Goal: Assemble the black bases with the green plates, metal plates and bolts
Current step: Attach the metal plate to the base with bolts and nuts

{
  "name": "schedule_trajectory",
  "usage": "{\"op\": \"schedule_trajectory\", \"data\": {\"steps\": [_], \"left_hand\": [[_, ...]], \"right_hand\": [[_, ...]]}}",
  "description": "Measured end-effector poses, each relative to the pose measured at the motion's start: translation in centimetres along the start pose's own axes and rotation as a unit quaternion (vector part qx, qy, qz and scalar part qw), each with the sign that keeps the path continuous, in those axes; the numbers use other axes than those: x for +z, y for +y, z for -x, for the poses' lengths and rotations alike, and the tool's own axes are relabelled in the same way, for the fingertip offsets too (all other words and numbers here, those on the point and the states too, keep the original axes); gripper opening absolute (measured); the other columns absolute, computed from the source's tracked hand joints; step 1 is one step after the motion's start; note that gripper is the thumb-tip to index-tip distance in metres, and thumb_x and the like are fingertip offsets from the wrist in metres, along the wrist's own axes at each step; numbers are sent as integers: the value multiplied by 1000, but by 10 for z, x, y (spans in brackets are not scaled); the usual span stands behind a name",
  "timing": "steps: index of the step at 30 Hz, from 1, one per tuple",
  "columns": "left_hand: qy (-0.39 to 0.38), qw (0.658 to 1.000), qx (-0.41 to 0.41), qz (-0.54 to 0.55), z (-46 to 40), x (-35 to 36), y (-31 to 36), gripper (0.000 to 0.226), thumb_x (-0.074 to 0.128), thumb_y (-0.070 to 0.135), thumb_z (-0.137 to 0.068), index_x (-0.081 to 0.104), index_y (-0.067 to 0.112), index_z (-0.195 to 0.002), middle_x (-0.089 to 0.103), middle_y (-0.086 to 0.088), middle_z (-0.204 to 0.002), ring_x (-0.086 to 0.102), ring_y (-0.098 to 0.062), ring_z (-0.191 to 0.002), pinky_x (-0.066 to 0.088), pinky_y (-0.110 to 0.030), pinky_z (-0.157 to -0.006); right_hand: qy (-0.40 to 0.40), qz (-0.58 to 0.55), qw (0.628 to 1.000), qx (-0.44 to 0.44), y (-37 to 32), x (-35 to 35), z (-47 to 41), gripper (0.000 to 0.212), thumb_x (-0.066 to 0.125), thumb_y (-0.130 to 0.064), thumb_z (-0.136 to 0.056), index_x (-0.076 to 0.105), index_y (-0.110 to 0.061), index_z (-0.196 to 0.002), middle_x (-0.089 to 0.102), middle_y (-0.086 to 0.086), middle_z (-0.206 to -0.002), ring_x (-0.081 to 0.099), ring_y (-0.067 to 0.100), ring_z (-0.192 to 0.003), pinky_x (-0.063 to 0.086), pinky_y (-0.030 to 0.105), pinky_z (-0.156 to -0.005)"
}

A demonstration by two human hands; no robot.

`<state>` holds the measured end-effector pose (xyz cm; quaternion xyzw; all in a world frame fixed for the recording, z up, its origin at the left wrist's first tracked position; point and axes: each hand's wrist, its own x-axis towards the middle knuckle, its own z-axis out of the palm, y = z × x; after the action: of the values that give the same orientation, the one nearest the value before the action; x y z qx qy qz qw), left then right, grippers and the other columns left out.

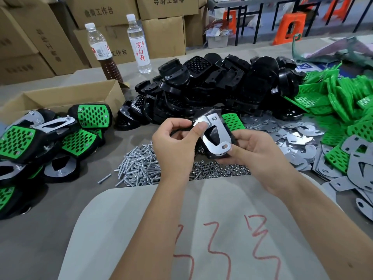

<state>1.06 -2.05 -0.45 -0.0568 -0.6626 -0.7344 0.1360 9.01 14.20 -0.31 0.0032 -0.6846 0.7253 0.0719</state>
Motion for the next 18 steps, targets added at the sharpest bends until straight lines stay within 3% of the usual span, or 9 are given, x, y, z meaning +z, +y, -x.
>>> {"op": "schedule_trajectory", "data": {"steps": [5, 12, 18], "left_hand": [[-1, 1000, 9, -27, 2, 0, 0, 27, 94, 26, -73, 71, 17, -84, 69, -8, -71, 63, -13, -65, 58, -34, -63], [-1, 999, -2, -46, 3, 1, 0, 26, 94, 35, -72, 71, 23, -78, 71, 2, -68, 62, -8, -62, 55, -27, -58], [-7, 999, -16, -45, 2, 0, 1, 23, 91, 32, -79, 72, 19, -77, 74, -6, -72, 68, -23, -65, 59, -45, -67]], "right_hand": [[-10, 3, 1000, -3, 2, -3, 0, 22, 61, 1, -100, 69, 1, -121, 79, 16, -106, 77, 32, -101, 63, 38, -88], [-22, 8, 1000, -4, 3, -5, -1, 24, 59, 3, -101, 69, -1, -123, 79, 15, -109, 76, 32, -104, 62, 42, -92], [-24, -5, 1000, -8, 4, -6, -1, 27, 55, 6, -103, 68, -1, -125, 78, 15, -111, 75, 33, -107, 62, 40, -92]]}}
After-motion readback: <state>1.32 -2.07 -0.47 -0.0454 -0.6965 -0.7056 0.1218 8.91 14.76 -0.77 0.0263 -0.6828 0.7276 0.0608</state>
